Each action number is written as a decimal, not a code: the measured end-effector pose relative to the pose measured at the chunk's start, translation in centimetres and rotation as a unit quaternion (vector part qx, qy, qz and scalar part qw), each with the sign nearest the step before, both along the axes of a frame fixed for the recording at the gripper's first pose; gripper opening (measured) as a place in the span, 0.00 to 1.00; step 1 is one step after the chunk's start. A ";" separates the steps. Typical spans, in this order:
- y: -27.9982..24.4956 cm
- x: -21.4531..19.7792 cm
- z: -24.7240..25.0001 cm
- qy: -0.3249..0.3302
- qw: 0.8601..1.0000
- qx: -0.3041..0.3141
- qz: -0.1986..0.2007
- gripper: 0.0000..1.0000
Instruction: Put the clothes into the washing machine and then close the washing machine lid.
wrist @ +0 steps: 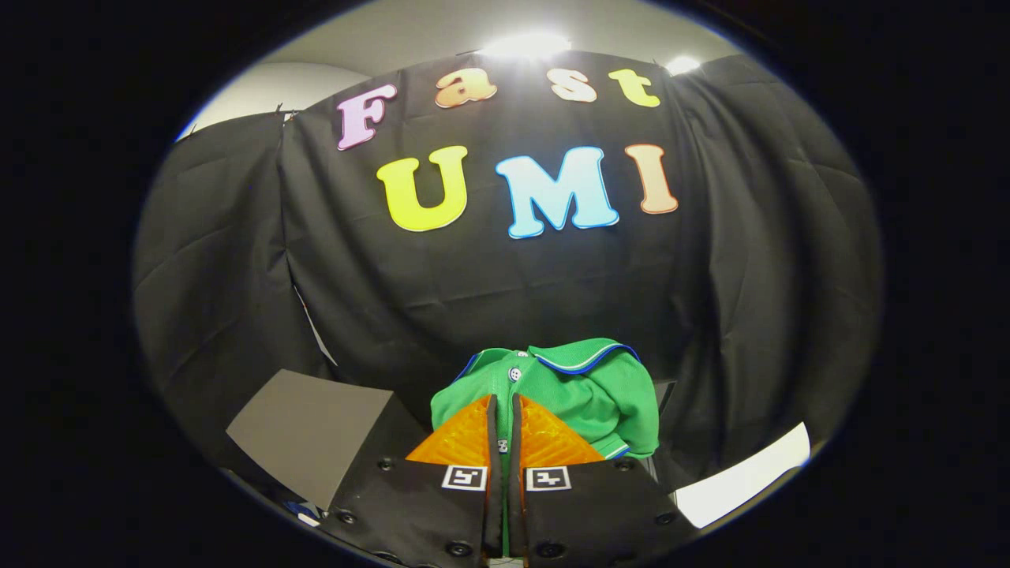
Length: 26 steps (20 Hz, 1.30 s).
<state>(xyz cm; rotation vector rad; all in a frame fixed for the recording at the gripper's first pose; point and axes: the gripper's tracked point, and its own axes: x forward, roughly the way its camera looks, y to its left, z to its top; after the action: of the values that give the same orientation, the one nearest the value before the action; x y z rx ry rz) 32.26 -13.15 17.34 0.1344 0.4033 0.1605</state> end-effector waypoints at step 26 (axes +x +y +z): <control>-4.1 3.0 -27.0 0.130 0.988 -0.059 -0.058 0.04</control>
<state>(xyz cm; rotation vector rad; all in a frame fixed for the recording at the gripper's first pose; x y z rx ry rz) 35.29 -17.26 -9.63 0.0616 0.6625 0.0038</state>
